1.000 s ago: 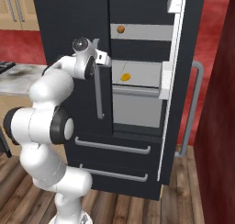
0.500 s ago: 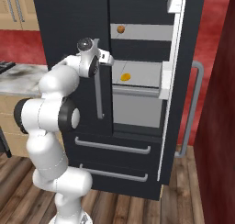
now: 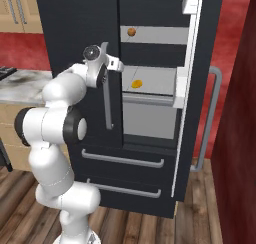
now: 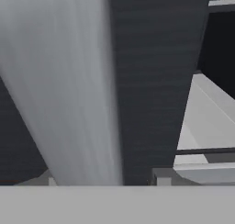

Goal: Retrieve the apple and mango from the fridge and place them into the bowl on the dining table.

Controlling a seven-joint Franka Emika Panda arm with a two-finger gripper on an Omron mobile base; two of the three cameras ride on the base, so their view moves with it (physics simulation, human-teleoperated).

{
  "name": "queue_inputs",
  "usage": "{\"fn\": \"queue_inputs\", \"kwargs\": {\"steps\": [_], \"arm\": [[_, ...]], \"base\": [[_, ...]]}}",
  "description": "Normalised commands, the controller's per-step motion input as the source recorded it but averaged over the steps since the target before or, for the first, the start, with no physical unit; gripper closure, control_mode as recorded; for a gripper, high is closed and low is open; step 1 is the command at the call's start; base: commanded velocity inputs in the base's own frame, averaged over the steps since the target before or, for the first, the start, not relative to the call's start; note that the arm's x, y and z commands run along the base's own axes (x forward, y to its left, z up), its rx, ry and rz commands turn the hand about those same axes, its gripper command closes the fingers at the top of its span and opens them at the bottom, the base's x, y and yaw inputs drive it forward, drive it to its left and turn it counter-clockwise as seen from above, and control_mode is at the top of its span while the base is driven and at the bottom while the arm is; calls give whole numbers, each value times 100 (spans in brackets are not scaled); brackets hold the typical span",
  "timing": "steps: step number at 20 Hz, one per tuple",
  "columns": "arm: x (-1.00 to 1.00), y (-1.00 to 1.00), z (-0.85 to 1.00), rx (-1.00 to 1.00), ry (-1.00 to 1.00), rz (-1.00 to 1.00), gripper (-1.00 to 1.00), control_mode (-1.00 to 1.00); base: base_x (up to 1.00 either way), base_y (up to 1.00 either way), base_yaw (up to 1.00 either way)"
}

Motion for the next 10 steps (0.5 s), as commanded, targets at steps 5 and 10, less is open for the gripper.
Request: {"fn": "queue_inputs", "kwargs": {"steps": [5,10], "arm": [[-3,15,0,0,0,0,100,-100],[-82,57,9,0,1,0,100,-100]], "base": [[0,0,0],[0,0,0]]}}
